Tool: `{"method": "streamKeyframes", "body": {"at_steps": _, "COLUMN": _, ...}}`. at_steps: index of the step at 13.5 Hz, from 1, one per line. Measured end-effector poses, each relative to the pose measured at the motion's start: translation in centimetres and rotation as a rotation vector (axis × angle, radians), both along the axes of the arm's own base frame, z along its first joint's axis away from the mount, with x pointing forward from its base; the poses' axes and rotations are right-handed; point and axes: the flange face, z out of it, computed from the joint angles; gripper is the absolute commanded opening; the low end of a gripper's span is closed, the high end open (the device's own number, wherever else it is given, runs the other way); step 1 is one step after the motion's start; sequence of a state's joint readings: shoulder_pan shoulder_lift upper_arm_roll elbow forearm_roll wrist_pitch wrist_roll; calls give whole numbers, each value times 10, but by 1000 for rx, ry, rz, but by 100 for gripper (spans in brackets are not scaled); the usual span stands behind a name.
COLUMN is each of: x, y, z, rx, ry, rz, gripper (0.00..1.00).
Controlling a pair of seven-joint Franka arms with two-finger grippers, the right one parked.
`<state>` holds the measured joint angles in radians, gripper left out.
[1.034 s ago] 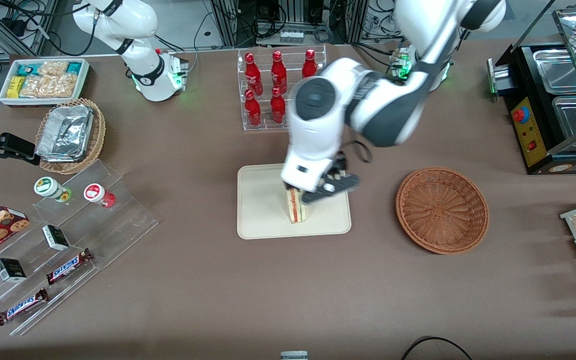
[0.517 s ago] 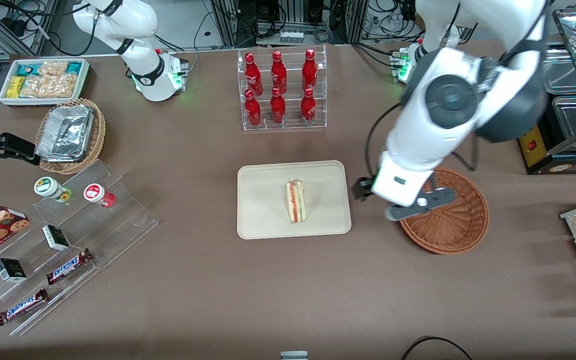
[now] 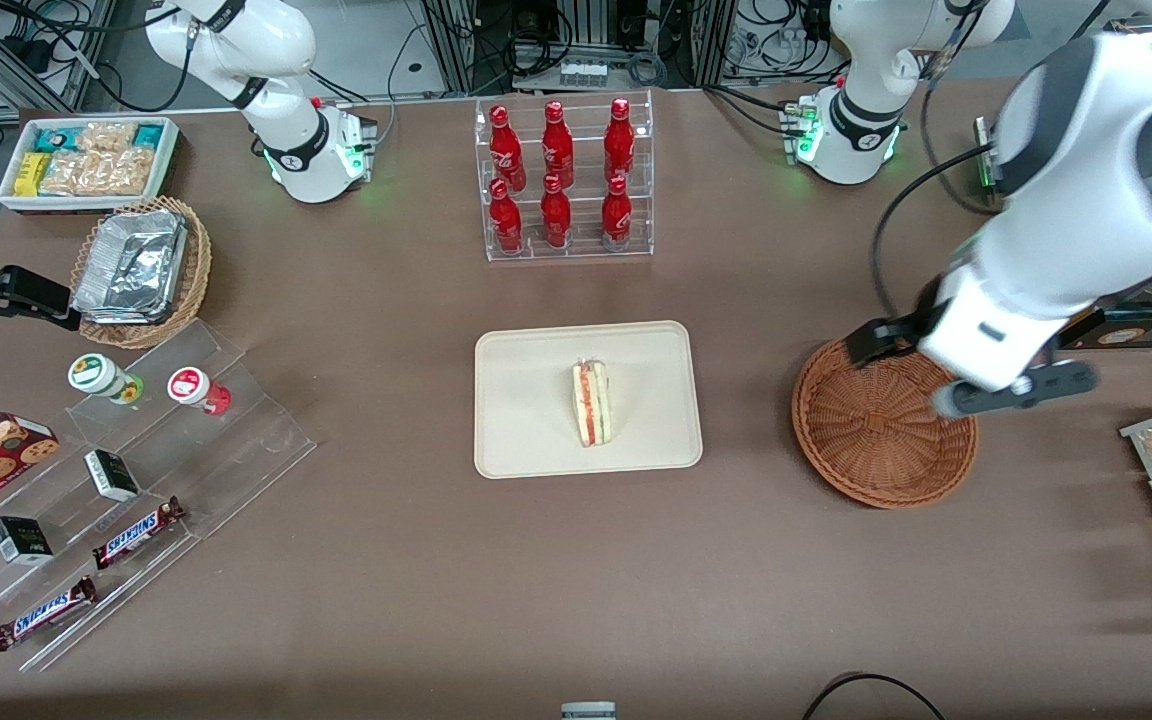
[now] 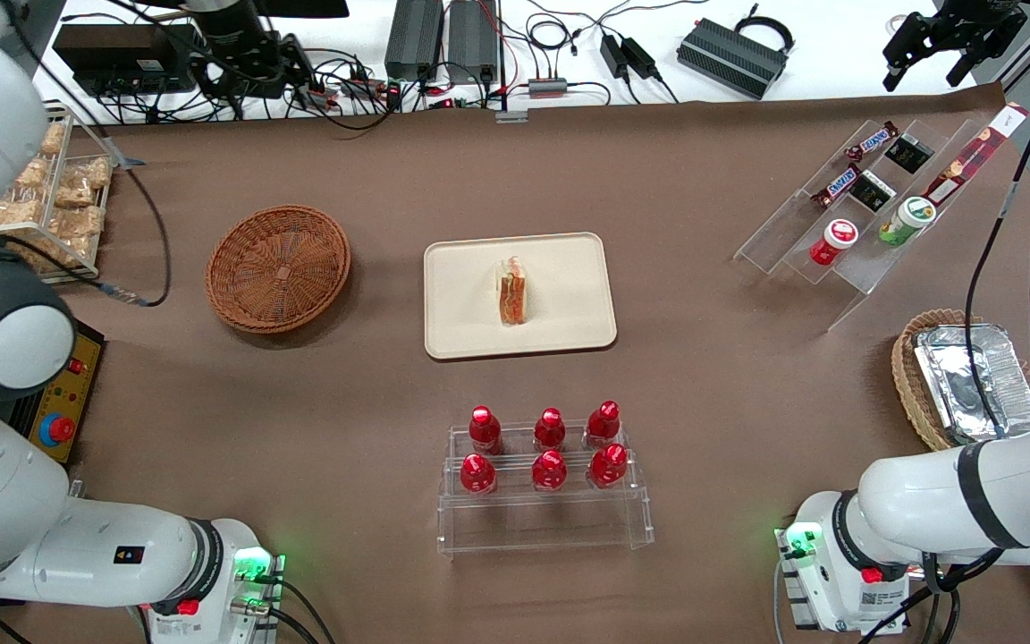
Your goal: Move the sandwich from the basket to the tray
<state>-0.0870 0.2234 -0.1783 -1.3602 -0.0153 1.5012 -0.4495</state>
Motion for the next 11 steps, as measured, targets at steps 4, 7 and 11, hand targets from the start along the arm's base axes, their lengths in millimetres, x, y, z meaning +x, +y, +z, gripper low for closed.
{"method": "streamKeyframes", "body": {"at_steps": 4, "x": -34, "y": 48, "z": 18, "rx": 13, "ry": 71, "rz": -77, "gripper": 100}}
{"method": "streamKeyframes", "body": {"at_steps": 7, "x": -46, "y": 76, "z": 30, "rx": 12, "ry": 88, "rz": -92, "gripper": 100}}
{"method": "streamKeyframes", "body": {"at_steps": 11, "x": -54, "y": 88, "z": 38, "rx": 16, "ry": 101, "rz": -76, "gripper": 100}}
